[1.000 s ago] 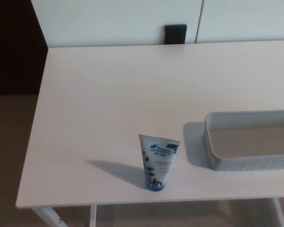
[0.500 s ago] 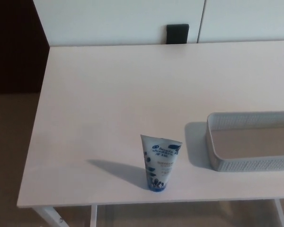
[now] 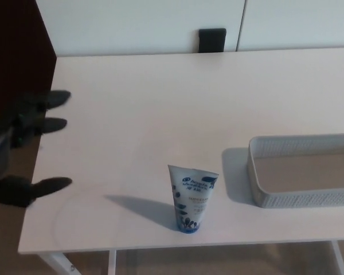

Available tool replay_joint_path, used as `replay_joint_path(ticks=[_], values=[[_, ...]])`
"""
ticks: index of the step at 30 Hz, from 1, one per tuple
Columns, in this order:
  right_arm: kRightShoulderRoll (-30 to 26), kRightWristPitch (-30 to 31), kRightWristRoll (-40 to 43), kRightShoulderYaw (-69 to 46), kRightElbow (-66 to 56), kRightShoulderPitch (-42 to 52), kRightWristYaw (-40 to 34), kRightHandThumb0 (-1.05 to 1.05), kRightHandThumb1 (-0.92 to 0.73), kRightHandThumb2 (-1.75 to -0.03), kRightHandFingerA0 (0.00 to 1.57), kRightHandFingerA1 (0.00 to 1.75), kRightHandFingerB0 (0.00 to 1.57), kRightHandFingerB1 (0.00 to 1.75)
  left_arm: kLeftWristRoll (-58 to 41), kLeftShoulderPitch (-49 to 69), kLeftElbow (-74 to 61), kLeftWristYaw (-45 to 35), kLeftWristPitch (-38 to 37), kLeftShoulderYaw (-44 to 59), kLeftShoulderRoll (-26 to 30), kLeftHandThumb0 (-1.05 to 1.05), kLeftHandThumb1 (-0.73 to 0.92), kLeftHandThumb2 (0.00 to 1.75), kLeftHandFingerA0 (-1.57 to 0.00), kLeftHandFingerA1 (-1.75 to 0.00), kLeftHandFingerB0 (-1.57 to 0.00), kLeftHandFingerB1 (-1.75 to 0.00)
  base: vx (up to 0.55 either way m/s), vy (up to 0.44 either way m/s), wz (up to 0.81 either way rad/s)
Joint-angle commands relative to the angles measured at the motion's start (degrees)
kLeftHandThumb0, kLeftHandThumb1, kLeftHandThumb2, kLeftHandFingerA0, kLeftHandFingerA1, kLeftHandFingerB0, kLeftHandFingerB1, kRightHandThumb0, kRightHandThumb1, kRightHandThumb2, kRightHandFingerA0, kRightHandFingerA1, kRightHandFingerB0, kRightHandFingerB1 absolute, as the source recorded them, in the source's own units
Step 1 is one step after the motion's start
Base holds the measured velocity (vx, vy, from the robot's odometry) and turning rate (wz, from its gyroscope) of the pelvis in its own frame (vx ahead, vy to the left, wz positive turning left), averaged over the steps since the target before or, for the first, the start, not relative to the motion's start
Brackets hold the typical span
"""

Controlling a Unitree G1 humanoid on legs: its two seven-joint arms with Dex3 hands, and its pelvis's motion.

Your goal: The robot walks towards a table in front, picks a shampoo with left hand and puts it in a small grey container

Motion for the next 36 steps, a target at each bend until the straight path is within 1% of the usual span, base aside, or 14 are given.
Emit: replay_joint_path(ticks=[1,2,3,7,8,11,17,21,22,26,28,30,35,36], values=[[-0.11,0.76,0.03,-0.20,0.41,0.46,0.34,-0.39,-0.69,-0.61,0.65,0.45,0.53,0.40,0.27,0.15,1.89,-2.79,4.30,-2.18,0.36,-0.71,0.38,0.70,0.00,-0.76,-0.04,-0.60,0.00,0.000,0.00],[-0.11,0.76,0.03,-0.21,0.41,0.46,0.34,-0.39,-0.69,-0.61,0.65,0.45,0.53,0.40,0.22,0.12,1.92,-2.79,4.33,-2.24,0.41,-0.71,0.38,0.70,0.00,-0.76,-0.04,-0.60,0.00,0.000,0.00],[-0.10,0.91,0.26,-0.41,0.37,0.44,0.53,-0.38,-0.69,-0.61,0.65,0.45,0.54,0.40,0.22,0.09,2.04,-2.92,4.44,-2.68,0.16,-0.73,0.37,0.60,0.00,-0.83,-0.01,-0.60,0.00,0.000,0.00],[0.03,0.54,0.52,-0.72,0.23,0.67,0.60,-0.38,-0.69,-0.61,0.65,0.45,0.56,0.41,0.59,-0.08,1.68,-2.91,5.22,-3.81,-0.33,-0.73,0.39,0.71,-0.04,-0.73,-0.04,-0.59,0.00,0.000,0.00],[0.10,0.55,0.56,-0.78,0.21,0.72,0.72,-0.38,-0.69,-0.61,0.64,0.45,0.55,0.40,0.70,-0.04,1.66,-2.88,5.16,-4.03,-0.50,-0.71,0.39,0.59,0.00,-0.77,0.00,-0.56,0.00,0.000,0.00],[0.09,0.80,0.34,-0.63,0.12,0.66,0.98,-0.38,-0.69,-0.61,0.64,0.44,0.54,0.40,0.92,-0.09,1.56,-3.02,5.24,-4.86,-0.94,-0.72,0.39,0.60,0.00,-0.69,0.00,-0.52,0.00,0.000,0.00],[-0.01,0.59,0.15,-0.46,-0.01,0.73,0.80,-0.38,-0.69,-0.61,0.64,0.45,0.54,0.40,0.77,-0.12,1.45,-3.35,5.70,-5.22,-1.40,-0.71,0.39,0.60,0.00,-0.70,0.00,-0.51,0.00,0.000,0.00],[0.02,0.90,0.38,-0.66,-0.12,0.62,1.17,-0.38,-0.69,-0.61,0.64,0.45,0.54,0.40,1.46,0.27,0.50,-3.45,6.67,-6.77,-1.87,-0.73,0.39,0.59,0.00,-0.65,0.00,-0.42,0.00,0.000,0.00],[-0.02,0.71,0.26,-0.55,-0.15,0.67,1.08,-0.38,-0.69,-0.61,0.64,0.45,0.55,0.40,1.45,0.53,-0.26,-3.34,6.89,-7.05,-2.00,-0.73,0.32,0.66,0.00,-0.58,0.00,-0.39,0.00,0.000,0.00],[-0.09,0.76,0.20,-0.49,-0.21,0.67,1.20,-0.38,-0.69,-0.61,0.64,0.44,0.54,0.40,1.52,1.14,-2.00,-3.46,6.94,-7.84,-2.34,-0.70,0.31,0.65,0.00,-0.57,0.00,-0.40,0.00,0.000,0.00],[-0.06,1.03,0.11,-0.41,-0.14,0.62,1.18,-0.38,-0.68,-0.60,0.63,0.44,0.54,0.40,2.34,1.43,-3.71,-3.80,7.29,-9.29,-2.44,-0.68,0.29,0.65,0.00,-0.54,0.00,-0.33,0.00,0.000,0.00],[0.07,1.04,0.15,-0.40,-0.17,1.01,1.21,-0.38,-0.68,-0.60,0.63,0.45,0.53,0.40,2.14,1.58,-4.87,-4.74,8.17,-11.06,-2.75,-0.61,0.25,0.63,0.00,-0.40,0.00,-0.28,0.00,0.000,0.00],[0.20,1.09,0.26,-0.42,-0.36,1.19,1.46,-0.39,-0.69,-0.61,0.64,0.46,0.53,0.40,3.83,1.40,-5.60,-4.25,9.16,-12.63,-1.99,-0.66,0.32,0.55,0.00,-0.42,0.00,-0.28,0.00,0.000,0.00],[0.19,0.94,0.27,-0.43,-0.39,1.19,1.35,-0.38,-0.70,-0.61,0.64,0.46,0.51,0.39,4.62,1.05,-5.22,-4.18,8.84,-13.18,-1.94,-0.62,0.24,0.65,0.00,-0.27,0.00,-0.26,0.00,0.000,0.00]])
